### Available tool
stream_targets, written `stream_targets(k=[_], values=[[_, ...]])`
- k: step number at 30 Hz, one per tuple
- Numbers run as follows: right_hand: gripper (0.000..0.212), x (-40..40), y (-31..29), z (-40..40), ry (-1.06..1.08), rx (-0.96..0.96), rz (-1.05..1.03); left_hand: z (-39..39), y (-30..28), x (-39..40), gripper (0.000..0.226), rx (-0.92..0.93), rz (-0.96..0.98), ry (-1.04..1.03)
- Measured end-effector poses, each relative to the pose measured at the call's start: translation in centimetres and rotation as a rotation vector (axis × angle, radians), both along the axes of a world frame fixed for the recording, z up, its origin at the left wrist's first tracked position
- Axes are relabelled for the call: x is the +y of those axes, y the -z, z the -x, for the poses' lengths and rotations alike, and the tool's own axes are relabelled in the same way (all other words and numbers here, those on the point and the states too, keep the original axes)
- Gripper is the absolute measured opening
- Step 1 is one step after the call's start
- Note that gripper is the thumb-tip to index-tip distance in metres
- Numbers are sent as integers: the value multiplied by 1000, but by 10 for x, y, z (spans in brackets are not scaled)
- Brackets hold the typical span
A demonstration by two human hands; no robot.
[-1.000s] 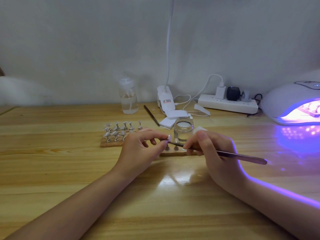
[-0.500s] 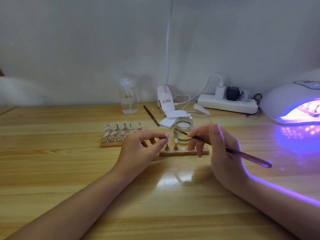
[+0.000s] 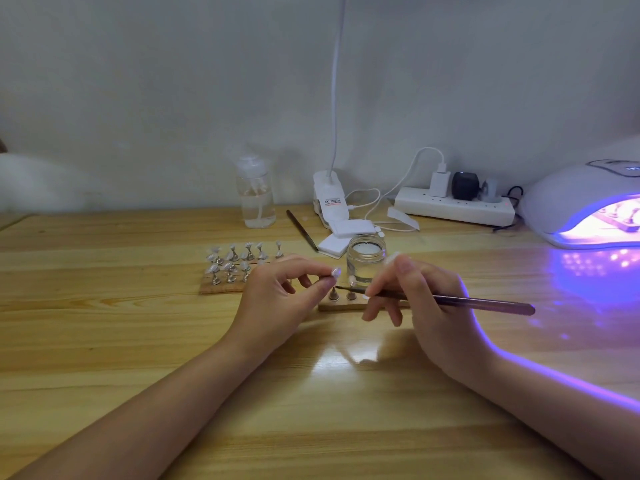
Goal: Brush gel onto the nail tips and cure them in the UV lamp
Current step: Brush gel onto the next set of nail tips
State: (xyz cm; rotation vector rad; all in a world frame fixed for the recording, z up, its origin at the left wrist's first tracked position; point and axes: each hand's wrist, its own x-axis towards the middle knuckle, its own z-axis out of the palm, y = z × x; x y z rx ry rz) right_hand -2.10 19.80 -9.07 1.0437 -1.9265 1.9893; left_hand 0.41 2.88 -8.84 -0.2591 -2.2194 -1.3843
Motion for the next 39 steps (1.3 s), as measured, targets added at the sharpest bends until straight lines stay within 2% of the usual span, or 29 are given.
stream_targets(k=[4,7,15,21,24,30,35,39], values=[[41,1,0,1,56,21,36,-1,-1,0,17,-4,1,3],[40,1,-1,2,102,27,-28,0,-1,0,15,-3,10,5],[41,0,0,-1,-27,-1,-3,0,0,0,16,-5,-1,-6],[39,1,0,2,101,29,-45,1,1,0,17,-10,3,-15],[39,1,1,2,76,34,-90,1,0,0,20,-9,3,-14],[40,1,1,0,20,11,-5,0,-1,1,15,-21,3,-17],[36,1,0,2,111,71,-113,-1,-2,1,18,-24,7,-12],[36,1,1,1,90,80,-129,-1,-2,1,21,-20,6,-19]])
